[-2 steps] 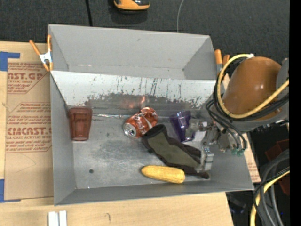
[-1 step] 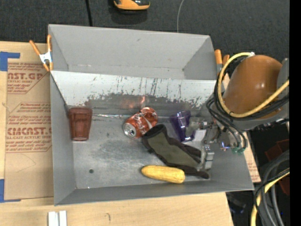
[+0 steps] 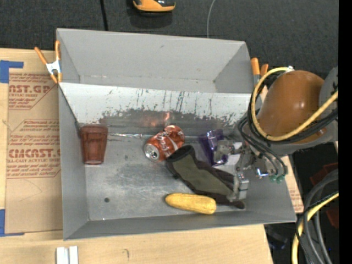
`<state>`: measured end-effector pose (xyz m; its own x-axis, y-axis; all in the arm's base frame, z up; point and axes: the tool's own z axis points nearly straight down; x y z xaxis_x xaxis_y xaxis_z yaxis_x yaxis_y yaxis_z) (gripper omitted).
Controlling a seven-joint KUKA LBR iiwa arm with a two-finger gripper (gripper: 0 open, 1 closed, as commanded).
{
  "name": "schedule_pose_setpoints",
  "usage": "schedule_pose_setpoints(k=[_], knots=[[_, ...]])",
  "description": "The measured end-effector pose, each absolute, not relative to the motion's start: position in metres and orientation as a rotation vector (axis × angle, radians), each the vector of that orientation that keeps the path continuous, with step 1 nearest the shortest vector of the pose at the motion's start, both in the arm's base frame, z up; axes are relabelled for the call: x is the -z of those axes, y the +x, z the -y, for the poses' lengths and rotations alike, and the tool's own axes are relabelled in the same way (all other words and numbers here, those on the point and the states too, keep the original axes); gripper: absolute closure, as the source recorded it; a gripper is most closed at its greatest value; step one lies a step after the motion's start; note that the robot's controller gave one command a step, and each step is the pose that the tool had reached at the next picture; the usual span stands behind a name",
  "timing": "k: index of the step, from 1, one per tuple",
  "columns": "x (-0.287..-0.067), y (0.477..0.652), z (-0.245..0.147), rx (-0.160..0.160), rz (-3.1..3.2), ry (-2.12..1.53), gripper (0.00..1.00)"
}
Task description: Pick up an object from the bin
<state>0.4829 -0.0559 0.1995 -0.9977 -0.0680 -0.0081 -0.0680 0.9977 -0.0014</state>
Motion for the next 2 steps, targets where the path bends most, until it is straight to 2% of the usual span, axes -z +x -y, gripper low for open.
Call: schedule_pose_setpoints(k=[1,2], knots=[[-0.132,0.488,0.044,0.001,-3.125,-0.256,0.0],[-0.07,0.485,0.044,0.001,-3.111,-0.404,1.0]])
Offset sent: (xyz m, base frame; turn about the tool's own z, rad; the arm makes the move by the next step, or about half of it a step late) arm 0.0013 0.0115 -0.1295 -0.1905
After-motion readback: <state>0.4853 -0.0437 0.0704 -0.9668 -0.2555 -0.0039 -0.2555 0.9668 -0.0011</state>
